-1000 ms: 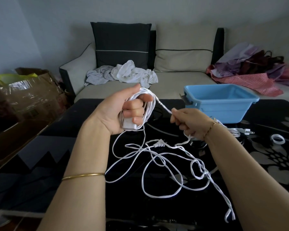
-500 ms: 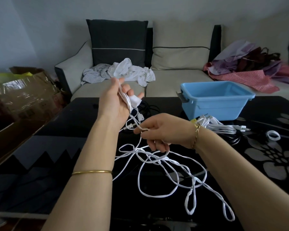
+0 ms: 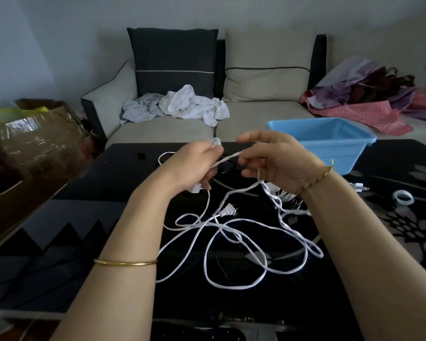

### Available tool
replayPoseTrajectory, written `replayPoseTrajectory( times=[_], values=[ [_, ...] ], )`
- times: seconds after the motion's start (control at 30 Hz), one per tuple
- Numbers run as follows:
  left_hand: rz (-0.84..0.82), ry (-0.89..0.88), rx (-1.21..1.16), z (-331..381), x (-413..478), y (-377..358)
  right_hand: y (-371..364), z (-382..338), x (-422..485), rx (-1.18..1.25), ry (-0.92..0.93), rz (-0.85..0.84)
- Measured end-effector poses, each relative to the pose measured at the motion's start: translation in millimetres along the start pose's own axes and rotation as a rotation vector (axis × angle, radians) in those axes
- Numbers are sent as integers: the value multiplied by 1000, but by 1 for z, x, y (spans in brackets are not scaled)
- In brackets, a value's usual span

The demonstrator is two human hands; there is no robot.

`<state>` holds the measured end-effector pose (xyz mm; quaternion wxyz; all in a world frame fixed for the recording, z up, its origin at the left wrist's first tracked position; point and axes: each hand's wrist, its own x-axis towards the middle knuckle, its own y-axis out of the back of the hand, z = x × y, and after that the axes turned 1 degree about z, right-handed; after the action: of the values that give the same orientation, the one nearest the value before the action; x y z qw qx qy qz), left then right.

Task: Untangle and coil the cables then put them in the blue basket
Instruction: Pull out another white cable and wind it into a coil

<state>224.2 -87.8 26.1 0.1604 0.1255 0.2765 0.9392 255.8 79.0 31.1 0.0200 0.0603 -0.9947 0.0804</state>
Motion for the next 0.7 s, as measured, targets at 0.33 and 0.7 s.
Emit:
replayPoseTrajectory(
  times=[0.33, 0.7],
  values=[
    [-329, 108, -398, 15, -18, 17, -1, 16, 16, -589, 497, 222],
    [89, 77, -961, 24, -16, 43, -11, 52, 27, -550, 256, 208]
  ],
)
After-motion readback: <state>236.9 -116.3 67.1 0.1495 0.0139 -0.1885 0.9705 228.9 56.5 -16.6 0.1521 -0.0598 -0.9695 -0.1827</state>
